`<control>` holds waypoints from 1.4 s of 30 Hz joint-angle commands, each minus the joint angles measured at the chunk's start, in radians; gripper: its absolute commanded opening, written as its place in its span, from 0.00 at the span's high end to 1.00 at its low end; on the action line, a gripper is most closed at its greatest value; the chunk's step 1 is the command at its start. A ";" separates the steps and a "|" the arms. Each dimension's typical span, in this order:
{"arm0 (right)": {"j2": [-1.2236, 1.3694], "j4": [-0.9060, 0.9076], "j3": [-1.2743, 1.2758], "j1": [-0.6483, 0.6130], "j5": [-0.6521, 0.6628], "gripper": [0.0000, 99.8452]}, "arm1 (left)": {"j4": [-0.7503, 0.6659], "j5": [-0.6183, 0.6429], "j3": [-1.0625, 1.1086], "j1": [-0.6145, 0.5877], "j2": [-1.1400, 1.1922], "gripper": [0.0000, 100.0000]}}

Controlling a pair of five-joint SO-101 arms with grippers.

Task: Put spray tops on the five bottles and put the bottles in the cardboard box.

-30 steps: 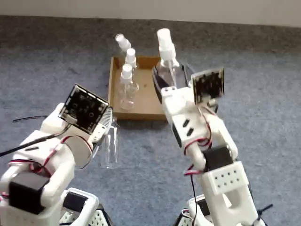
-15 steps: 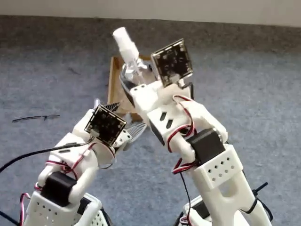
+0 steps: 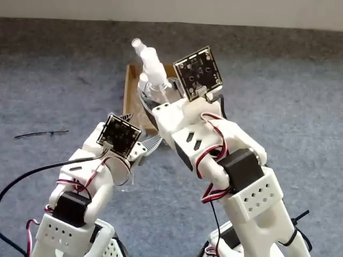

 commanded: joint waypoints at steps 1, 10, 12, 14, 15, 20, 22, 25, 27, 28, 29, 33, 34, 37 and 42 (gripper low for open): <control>0.008 -0.007 -0.010 -0.010 -0.008 1.00 | -0.043 0.011 -0.019 -0.019 -0.021 0.73; 0.171 -0.328 -0.016 0.177 -0.002 1.00 | 0.103 0.006 -0.021 0.002 -0.127 0.73; 0.260 -0.423 -0.045 0.216 -0.002 1.00 | 0.155 0.005 -0.022 -0.004 -0.209 0.73; 0.355 -0.507 -0.081 0.229 -0.002 1.00 | 0.209 0.003 -0.022 -0.054 -0.305 0.73; 0.406 -0.541 -0.096 0.236 -0.002 1.00 | 0.224 0.003 -0.022 -0.091 -0.351 0.73; 0.625 -0.642 -0.202 0.246 -0.002 1.00 | 0.230 -0.071 -0.001 -0.311 -0.455 0.73; 0.696 -0.665 -0.242 0.248 -0.002 1.00 | 0.193 -0.068 0.015 -0.386 -0.420 0.73; 0.785 -0.702 -0.277 0.268 -0.005 1.00 | 0.103 -0.066 0.039 -0.490 -0.355 0.75; 0.835 -0.727 -0.291 0.285 -0.006 1.00 | 0.046 -0.063 0.047 -0.567 -0.311 0.79; 0.857 -0.742 -0.294 0.291 -0.006 1.00 | 0.028 -0.044 0.047 -0.595 -0.297 0.81; 0.877 -0.762 -0.294 0.294 -0.008 1.00 | 0.020 -0.017 0.047 -0.613 -0.288 0.81; 0.931 -0.852 -0.289 0.298 -0.008 1.00 | 0.018 0.020 0.048 -0.624 -0.271 0.79; 0.940 -0.877 -0.288 0.298 -0.008 1.00 | 0.018 0.020 0.048 -0.624 -0.271 0.79; 0.969 -0.921 -0.257 0.300 -0.008 1.00 | 0.018 0.020 0.048 -0.624 -0.271 0.79; 0.993 -1.096 -0.136 0.298 -0.008 1.00 | 0.020 0.020 0.048 -0.624 -0.271 0.79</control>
